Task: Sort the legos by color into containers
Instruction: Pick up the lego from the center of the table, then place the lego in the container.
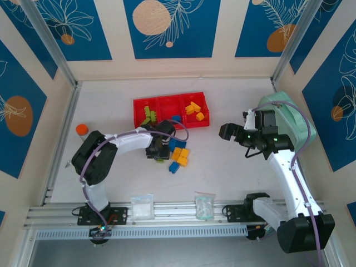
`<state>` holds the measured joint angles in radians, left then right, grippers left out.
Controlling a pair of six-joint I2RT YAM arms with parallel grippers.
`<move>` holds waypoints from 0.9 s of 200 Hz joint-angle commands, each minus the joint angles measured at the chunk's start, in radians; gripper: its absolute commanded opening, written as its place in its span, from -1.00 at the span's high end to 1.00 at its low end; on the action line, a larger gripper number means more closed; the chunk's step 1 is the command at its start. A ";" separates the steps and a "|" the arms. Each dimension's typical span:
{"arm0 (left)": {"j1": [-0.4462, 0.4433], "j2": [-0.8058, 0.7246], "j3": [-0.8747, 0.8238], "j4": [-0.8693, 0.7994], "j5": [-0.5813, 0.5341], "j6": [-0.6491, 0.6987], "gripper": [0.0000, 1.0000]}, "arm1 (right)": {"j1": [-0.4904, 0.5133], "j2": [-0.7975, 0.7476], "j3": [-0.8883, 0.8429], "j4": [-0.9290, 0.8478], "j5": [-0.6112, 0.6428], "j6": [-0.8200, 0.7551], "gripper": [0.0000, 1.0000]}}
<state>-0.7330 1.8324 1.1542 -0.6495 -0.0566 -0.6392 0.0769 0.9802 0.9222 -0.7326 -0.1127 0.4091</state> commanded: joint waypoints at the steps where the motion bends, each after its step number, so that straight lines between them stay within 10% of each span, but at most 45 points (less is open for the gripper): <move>1: 0.009 0.026 -0.009 -0.012 0.000 0.010 0.23 | 0.006 -0.005 -0.014 -0.010 -0.012 0.002 -0.98; 93: 0.030 -0.155 0.011 -0.095 -0.141 0.011 0.50 | 0.007 -0.009 -0.011 -0.013 -0.010 -0.001 -0.98; 180: 0.278 -0.082 0.302 -0.166 -0.173 0.196 0.51 | 0.006 -0.019 -0.011 -0.016 -0.006 -0.002 -0.98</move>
<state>-0.5106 1.6665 1.3632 -0.7792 -0.2146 -0.5243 0.0784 0.9787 0.9222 -0.7330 -0.1123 0.4091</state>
